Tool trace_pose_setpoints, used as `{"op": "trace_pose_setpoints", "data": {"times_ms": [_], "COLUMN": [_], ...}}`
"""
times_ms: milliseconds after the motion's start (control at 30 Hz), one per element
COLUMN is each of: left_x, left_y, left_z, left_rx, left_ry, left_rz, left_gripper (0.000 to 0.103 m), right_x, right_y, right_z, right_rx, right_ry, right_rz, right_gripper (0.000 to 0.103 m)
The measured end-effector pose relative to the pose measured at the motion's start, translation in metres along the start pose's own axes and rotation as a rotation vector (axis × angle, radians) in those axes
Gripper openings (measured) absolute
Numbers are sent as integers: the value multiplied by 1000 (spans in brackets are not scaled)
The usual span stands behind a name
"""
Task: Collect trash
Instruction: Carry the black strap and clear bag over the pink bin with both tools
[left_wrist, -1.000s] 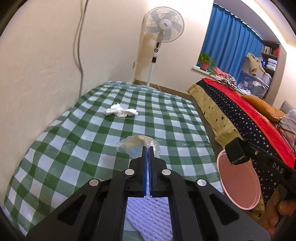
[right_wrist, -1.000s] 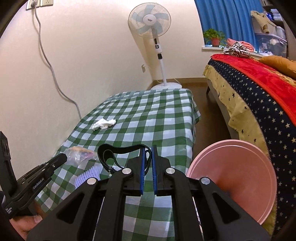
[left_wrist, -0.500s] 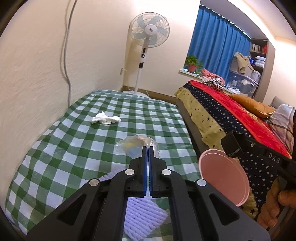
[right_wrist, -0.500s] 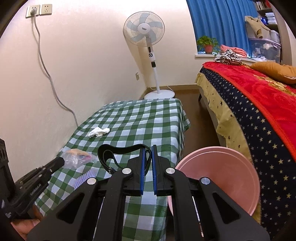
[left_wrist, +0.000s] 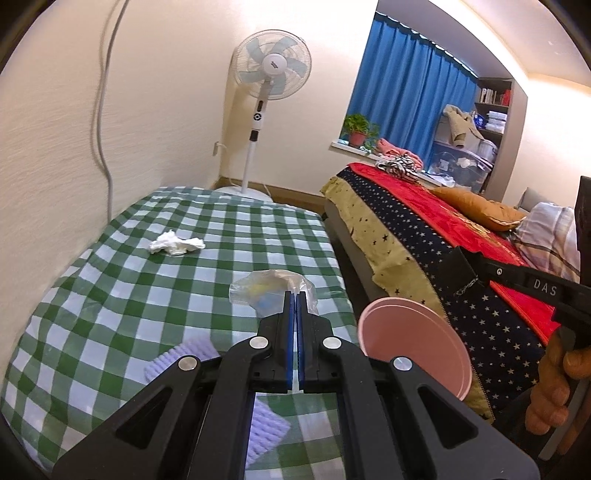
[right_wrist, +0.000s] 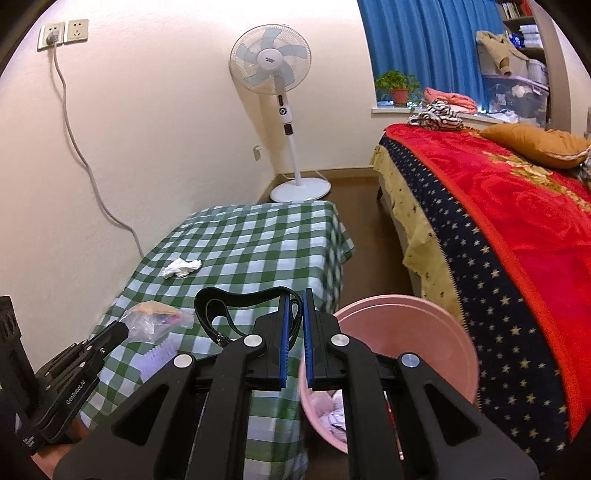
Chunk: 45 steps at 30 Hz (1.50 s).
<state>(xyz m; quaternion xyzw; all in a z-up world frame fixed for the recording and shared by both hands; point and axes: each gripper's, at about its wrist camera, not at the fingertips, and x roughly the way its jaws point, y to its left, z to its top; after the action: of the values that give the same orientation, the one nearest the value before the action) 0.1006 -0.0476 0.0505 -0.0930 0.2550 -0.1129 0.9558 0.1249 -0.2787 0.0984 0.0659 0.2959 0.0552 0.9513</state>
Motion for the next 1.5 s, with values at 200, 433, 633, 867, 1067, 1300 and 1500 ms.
{"op": "trace_pose_setpoints", "data": {"times_ms": [200, 433, 633, 867, 1067, 1300, 1500], "left_x": [5, 14, 25, 42, 55, 70, 77], "left_y": [-11, -27, -41, -61, -82, -106, -123], "left_z": [-3, -6, -9, -15, -18, -24, -28], "left_rx": [17, 41, 51, 63, 78, 88, 101], "left_ry": [2, 10, 19, 38, 51, 77, 90], "left_rz": [-30, -64, -100, -149, -200, -258, -300], "left_gripper": [1, 1, 1, 1, 1, 1, 1], "right_x": [-2, 4, 12, 15, 17, 15, 13], "right_y": [-26, -51, -59, -76, -85, -98, -101], "right_z": [-9, -16, -18, -18, -17, -17, -18], "right_rx": [51, 118, 126, 175, 198, 240, 250], "right_ry": [-16, -23, -15, -9, -9, -18, -20], "right_rz": [-53, -110, -137, -158, -181, -202, -211], "right_gripper": [7, 7, 7, 7, 7, 7, 7]}}
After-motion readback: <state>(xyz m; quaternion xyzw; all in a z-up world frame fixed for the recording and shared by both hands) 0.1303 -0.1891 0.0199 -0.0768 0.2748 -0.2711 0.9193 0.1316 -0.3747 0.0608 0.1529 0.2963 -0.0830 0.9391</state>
